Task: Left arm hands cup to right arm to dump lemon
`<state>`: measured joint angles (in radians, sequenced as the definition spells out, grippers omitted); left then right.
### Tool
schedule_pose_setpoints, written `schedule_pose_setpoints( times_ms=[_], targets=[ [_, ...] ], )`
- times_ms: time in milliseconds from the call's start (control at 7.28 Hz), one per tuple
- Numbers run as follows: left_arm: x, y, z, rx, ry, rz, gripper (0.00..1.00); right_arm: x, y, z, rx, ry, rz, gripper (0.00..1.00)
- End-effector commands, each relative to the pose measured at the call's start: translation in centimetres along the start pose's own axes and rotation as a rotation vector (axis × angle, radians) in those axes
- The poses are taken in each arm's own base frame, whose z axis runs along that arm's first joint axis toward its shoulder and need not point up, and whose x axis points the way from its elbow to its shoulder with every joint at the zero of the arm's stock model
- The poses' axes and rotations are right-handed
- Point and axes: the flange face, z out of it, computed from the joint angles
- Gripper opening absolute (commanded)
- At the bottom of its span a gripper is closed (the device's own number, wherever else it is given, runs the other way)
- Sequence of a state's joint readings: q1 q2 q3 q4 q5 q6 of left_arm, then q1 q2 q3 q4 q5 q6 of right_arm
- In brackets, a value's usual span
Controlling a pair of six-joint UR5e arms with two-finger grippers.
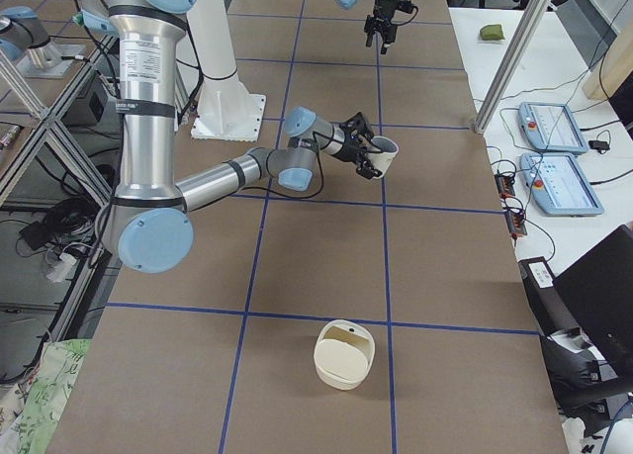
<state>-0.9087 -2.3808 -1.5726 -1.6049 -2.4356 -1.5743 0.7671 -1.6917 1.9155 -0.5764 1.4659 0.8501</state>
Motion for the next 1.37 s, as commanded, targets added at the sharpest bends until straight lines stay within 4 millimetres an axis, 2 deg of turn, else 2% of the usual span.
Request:
schedule_pose_setpoints(
  times_ms=[0, 137, 275, 412, 550, 687, 824, 1099, 1236],
  targets=[
    [-1.8, -1.8, 0.5, 0.061, -0.019, 0.021, 1.0, 11.3, 1.8, -7.0, -0.027, -0.012, 0.07, 0.05],
    [-2.0, -2.3, 0.5, 0.104, -0.021, 0.024, 1.0, 16.3, 1.8, -9.5, -0.058, -0.025, 0.127, 0.05],
    [-2.0, -2.5, 0.1, 0.165, -0.02, 0.069, 1.0, 21.1, 3.4, -11.2, -0.063, -0.066, 0.169, 0.05],
    [-2.1, -3.0, -0.7, 0.185, -0.025, 0.143, 1.0, 25.0, 5.5, -11.8, -0.055, -0.073, 0.202, 0.05],
    [-3.0, -4.5, -1.9, 0.204, -0.029, 0.178, 1.0, 27.1, 6.6, -12.7, -0.057, -0.076, 0.262, 0.05],
    [-4.3, -6.0, -2.3, 0.217, -0.046, 0.229, 1.0, 28.7, 7.2, -14.1, -0.046, -0.103, 0.364, 0.05],
    [-6.0, -7.1, -3.5, 0.233, -0.053, 0.303, 1.0, 30.2, 8.0, -15.3, -0.03, -0.12, 0.441, 0.05],
    [-14.4, -8.2, -3.6, 0.316, -0.15, 0.523, 1.0, 31.0, 9.1, -16.2, 0.009, -0.164, 0.586, 0.06],
    [-16.1, -8.1, -3.8, 0.314, -0.17, 0.594, 1.0, 31.2, 9.6, -16.3, 0.015, -0.171, 0.63, 0.07]
  ],
)
